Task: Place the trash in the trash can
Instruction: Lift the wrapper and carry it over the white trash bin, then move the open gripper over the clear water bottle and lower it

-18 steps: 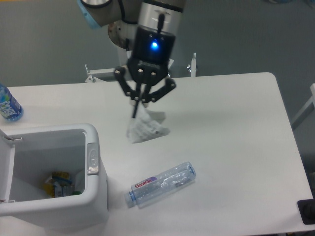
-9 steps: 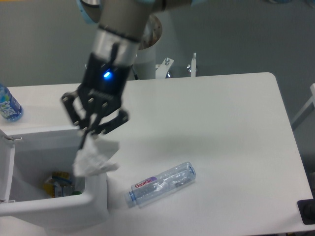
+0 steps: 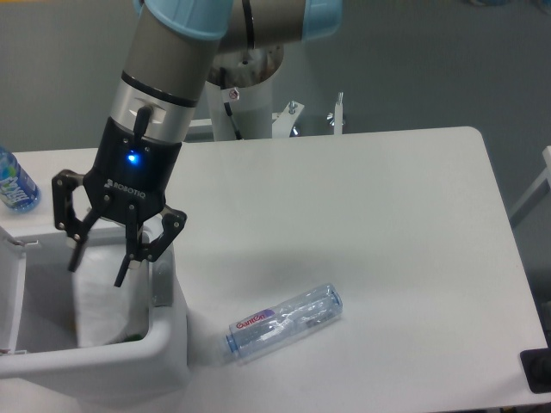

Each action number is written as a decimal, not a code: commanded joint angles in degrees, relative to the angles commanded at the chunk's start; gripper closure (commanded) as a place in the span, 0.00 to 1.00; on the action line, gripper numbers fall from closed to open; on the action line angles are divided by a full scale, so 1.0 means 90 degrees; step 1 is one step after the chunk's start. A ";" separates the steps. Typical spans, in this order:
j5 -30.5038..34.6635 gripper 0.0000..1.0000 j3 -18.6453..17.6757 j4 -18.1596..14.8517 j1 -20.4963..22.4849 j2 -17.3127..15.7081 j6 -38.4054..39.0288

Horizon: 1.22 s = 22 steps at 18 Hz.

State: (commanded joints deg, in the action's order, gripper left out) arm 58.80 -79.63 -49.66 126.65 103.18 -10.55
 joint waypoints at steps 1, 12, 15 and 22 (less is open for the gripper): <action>0.0000 0.00 0.0010 0.0000 0.0058 -0.0010 0.0029; 0.1875 0.00 -0.0234 0.0098 0.0868 0.0029 -0.0748; 0.1875 0.00 -0.0624 0.0059 0.1142 0.0097 -0.2231; 0.1914 0.00 -0.1172 0.0068 0.1328 0.0712 -0.4949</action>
State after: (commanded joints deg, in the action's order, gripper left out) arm 76.02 -90.17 -49.04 138.60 109.59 -55.09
